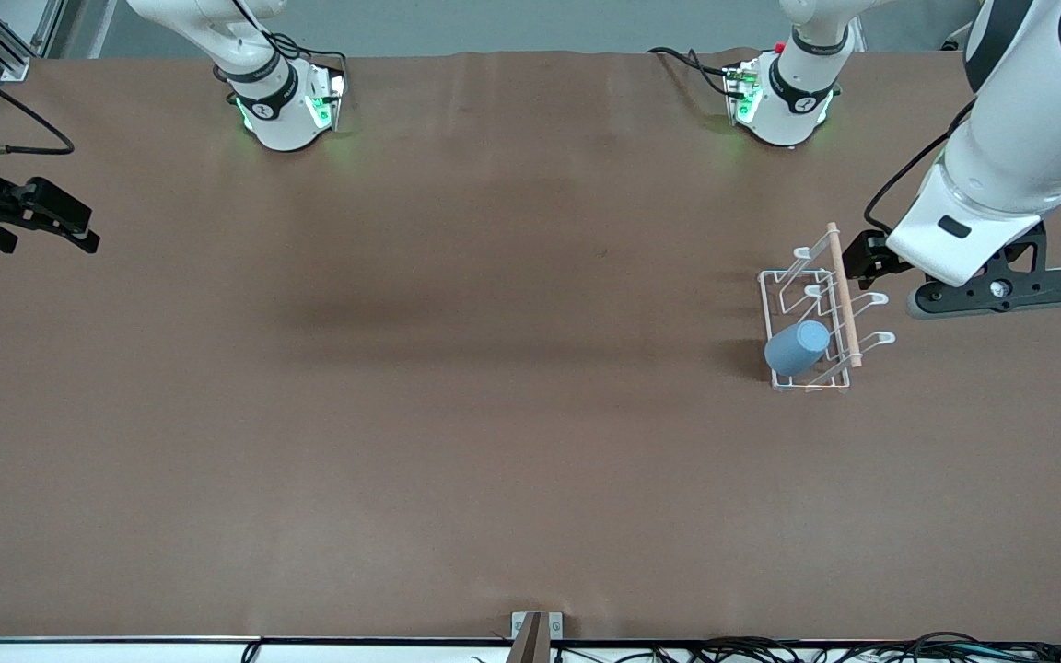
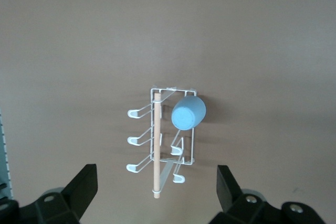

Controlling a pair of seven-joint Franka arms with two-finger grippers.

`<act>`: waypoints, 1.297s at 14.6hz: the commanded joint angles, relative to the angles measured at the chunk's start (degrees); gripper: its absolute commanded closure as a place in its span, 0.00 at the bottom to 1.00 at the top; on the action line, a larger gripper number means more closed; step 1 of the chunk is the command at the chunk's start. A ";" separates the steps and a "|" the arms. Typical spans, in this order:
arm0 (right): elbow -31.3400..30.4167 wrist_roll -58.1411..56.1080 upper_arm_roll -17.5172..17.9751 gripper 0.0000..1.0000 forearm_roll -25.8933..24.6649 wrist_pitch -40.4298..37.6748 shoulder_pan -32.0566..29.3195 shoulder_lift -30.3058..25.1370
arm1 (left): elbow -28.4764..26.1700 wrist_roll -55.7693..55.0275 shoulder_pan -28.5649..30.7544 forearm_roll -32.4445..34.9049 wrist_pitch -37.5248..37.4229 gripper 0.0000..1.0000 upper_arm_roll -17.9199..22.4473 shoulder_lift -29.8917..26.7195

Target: Hang cup on cup holder

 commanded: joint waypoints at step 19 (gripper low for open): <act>-1.08 0.01 -0.03 0.01 0.15 -0.11 0.03 -1.00 | -21.57 22.86 -15.35 -23.75 5.39 0.00 38.76 -25.85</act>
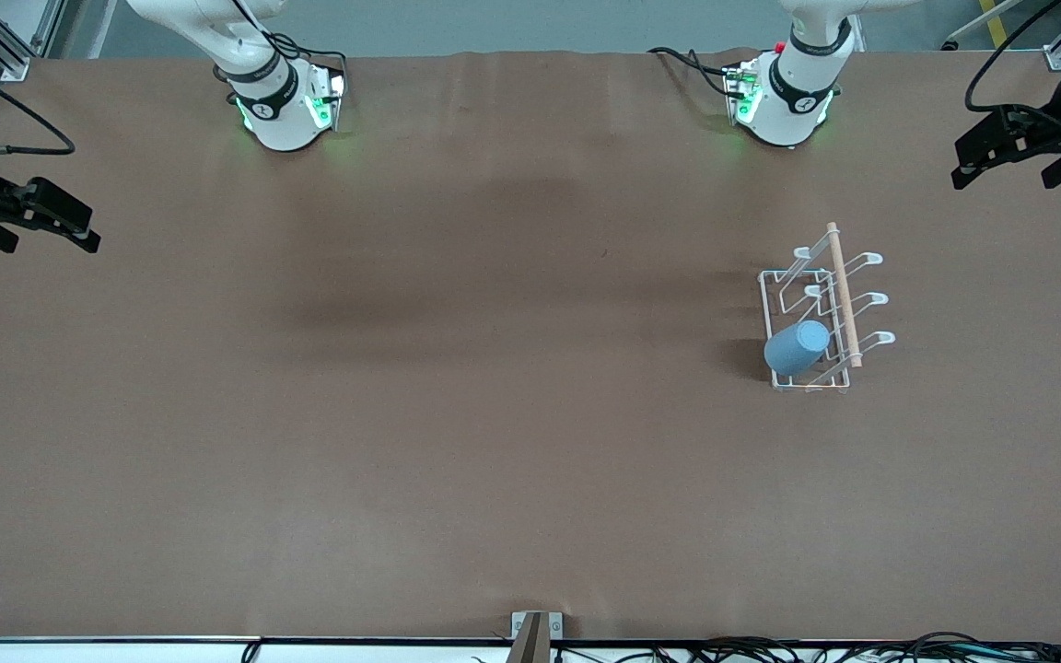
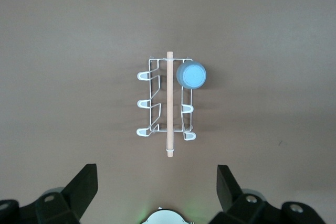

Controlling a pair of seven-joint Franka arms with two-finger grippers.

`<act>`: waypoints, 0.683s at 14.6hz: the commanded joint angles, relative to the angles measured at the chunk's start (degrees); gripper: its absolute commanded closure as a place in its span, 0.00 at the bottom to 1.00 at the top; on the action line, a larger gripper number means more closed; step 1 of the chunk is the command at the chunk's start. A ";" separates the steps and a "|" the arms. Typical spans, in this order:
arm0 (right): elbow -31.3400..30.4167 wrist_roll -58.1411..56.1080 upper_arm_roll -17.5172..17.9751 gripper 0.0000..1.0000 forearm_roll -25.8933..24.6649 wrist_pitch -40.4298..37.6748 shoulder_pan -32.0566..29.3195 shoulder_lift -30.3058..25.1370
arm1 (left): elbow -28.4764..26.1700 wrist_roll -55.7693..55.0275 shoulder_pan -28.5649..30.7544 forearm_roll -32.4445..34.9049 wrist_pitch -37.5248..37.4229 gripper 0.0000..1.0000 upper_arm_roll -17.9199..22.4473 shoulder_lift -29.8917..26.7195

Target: Hang cup on cup holder

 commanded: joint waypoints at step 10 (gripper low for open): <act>-1.03 0.01 -0.03 0.01 0.15 -0.09 0.03 -1.00 | -2.38 3.77 -0.25 -0.50 1.48 0.00 0.02 -1.37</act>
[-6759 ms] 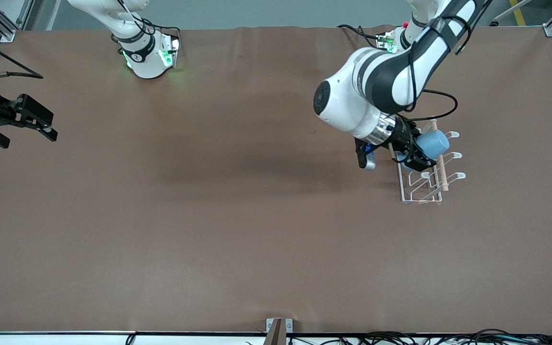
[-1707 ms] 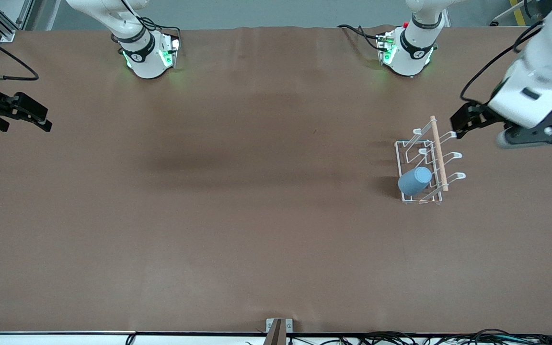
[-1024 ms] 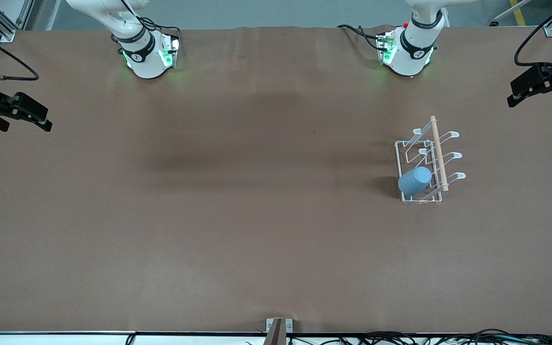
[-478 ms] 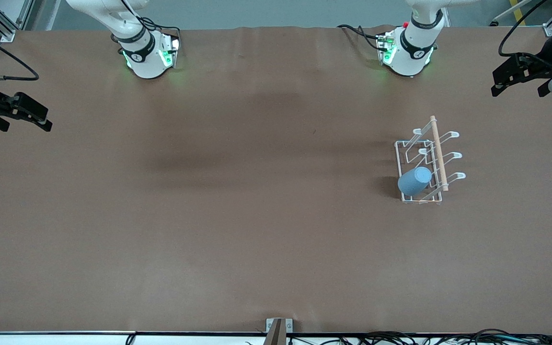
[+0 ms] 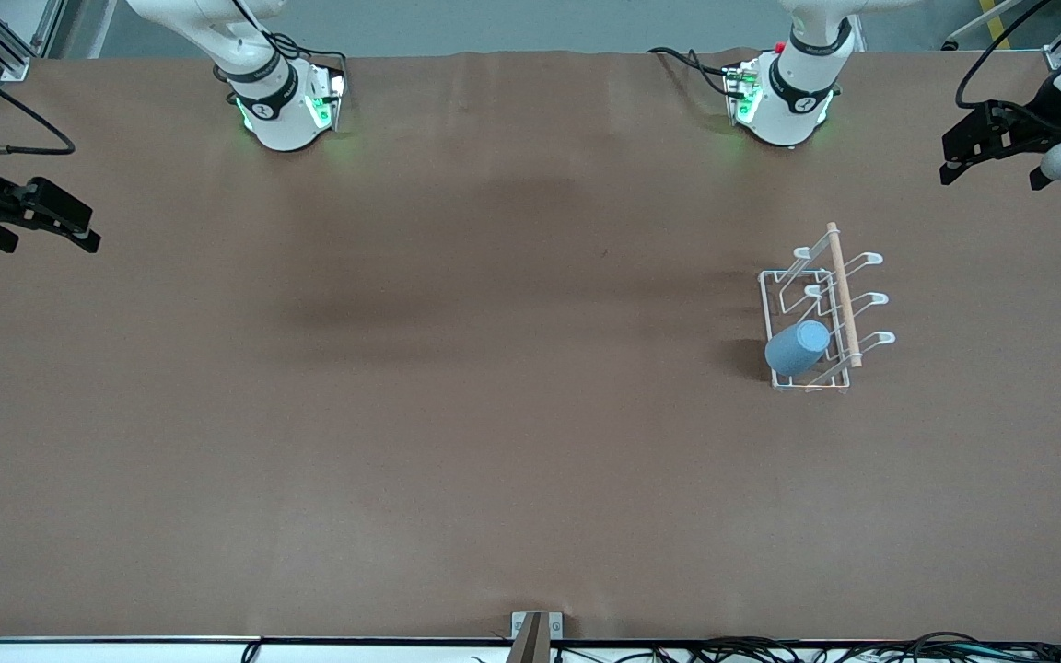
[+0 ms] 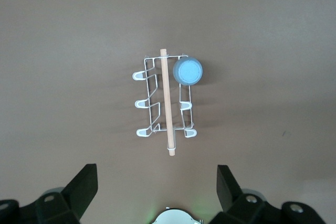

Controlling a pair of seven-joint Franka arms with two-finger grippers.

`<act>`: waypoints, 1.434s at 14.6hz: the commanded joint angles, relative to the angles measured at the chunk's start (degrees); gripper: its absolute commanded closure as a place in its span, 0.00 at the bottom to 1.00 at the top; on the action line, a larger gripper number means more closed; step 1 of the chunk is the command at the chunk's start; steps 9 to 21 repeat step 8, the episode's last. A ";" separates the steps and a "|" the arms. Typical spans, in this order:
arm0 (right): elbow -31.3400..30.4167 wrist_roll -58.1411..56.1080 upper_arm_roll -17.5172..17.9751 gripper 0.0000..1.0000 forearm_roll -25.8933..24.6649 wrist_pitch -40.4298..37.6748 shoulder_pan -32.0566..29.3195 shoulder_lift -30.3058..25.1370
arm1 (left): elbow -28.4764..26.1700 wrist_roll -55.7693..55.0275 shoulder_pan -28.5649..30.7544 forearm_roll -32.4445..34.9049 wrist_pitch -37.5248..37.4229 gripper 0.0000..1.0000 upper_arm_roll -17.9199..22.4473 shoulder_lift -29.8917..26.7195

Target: Hang cup on cup holder

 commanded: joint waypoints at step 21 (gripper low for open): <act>-1.03 -0.08 -0.03 0.01 0.15 -0.04 0.03 -1.00 | 0.23 -1.92 0.32 -0.48 0.96 0.00 0.22 0.55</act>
